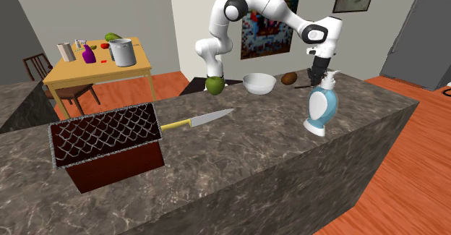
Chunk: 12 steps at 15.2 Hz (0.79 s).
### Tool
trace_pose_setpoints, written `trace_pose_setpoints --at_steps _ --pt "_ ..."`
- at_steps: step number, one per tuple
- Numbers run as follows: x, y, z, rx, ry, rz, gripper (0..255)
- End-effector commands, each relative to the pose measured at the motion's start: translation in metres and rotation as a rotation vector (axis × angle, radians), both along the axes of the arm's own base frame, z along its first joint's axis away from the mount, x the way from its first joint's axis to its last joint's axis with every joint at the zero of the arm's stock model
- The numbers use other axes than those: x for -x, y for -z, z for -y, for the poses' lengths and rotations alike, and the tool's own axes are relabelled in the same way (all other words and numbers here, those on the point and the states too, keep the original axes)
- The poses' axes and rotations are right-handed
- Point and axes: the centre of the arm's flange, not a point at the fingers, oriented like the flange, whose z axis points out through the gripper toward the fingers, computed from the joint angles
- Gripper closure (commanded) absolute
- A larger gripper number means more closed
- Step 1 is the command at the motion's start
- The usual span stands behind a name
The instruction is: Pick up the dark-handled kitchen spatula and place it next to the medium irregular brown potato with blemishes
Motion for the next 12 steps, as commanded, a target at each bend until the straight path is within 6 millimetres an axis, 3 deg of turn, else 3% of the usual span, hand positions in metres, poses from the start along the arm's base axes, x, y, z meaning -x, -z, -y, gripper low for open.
trace_pose_setpoints --at_steps 1,6,7,12 --pt "0.0001 0.0011 0.0003 0.000 0.000 0.000 255" --pt "0.0001 0.0011 0.0003 0.000 0.000 0.000 255" --pt "0.0001 0.0011 0.0003 0.000 0.000 0.000 0" --pt "0.0001 0.0011 0.0003 0.000 0.000 0.000 0"
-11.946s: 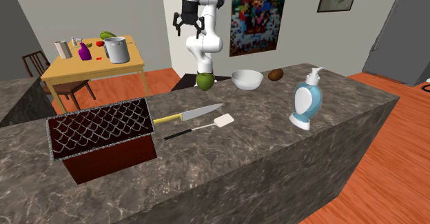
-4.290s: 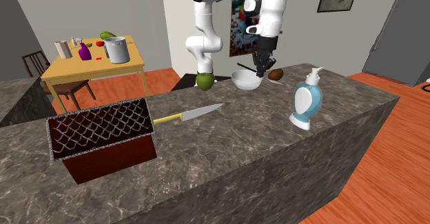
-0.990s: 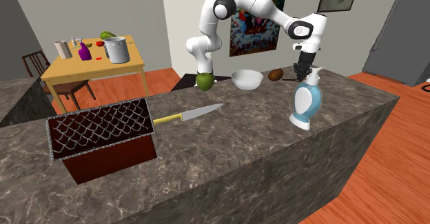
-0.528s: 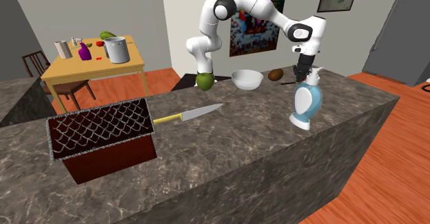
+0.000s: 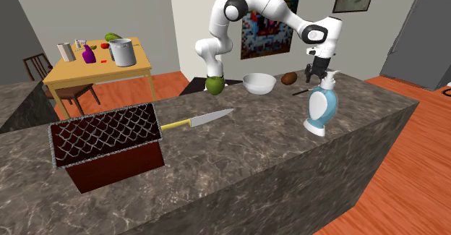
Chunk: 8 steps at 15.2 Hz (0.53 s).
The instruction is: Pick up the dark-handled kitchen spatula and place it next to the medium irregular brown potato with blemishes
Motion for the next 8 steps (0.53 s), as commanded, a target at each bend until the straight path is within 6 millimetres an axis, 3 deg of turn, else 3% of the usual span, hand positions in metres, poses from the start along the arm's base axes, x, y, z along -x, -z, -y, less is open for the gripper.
trace_pose_setpoints --at_steps 1,4,8 --pt "0.001 -0.013 -0.001 0.000 0.000 0.000 0" --pt "0.002 -0.050 -0.003 0.000 0.000 0.000 0" --pt "0.002 -0.050 -0.003 0.000 0.000 0.000 0"
